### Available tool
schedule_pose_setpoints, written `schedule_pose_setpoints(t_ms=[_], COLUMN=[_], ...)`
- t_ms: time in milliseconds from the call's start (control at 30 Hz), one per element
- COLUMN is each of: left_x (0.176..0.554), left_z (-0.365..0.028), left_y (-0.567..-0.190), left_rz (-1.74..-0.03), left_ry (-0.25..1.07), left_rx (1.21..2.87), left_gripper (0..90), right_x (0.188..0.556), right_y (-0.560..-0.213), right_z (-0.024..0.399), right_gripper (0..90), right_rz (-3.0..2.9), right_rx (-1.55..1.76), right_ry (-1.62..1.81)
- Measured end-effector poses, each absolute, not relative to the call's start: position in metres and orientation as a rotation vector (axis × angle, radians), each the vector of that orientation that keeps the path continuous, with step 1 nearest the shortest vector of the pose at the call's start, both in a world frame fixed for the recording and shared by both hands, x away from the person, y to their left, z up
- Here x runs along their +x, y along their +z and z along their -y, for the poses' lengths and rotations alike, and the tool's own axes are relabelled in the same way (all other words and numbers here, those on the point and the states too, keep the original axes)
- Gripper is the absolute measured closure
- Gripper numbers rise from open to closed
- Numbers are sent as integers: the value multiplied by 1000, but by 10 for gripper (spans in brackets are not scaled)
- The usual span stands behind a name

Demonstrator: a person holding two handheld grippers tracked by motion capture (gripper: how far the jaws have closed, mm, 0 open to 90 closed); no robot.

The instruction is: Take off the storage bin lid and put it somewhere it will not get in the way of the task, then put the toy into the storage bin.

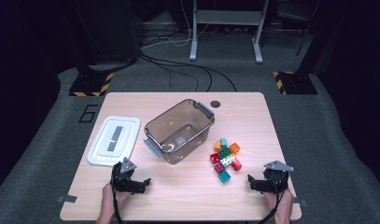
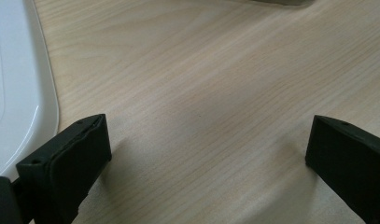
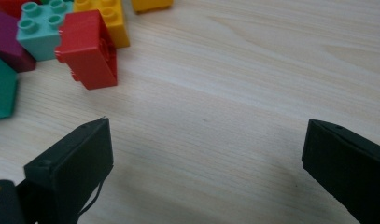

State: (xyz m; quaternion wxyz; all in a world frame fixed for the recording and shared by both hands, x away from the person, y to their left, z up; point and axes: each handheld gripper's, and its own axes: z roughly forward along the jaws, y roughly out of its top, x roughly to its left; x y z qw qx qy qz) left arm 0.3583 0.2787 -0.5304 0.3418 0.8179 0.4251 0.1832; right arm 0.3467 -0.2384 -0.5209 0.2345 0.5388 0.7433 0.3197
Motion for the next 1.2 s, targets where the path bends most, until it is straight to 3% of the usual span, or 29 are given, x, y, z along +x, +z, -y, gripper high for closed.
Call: schedule_pose_setpoints(t_ms=[533,1200], left_x=[359,359], left_z=[-278,-278], left_y=[-531,-531], left_rz=[-1129,-1130], left_ry=[482,482], left_rx=[2115,2112], left_gripper=[0,1], right_x=[343,372], right_y=[-488,-491], right_z=[208,181], right_gripper=[24,34], right_rz=[-2108,-2209], right_rx=[1400,1377], right_ry=[1010,924])
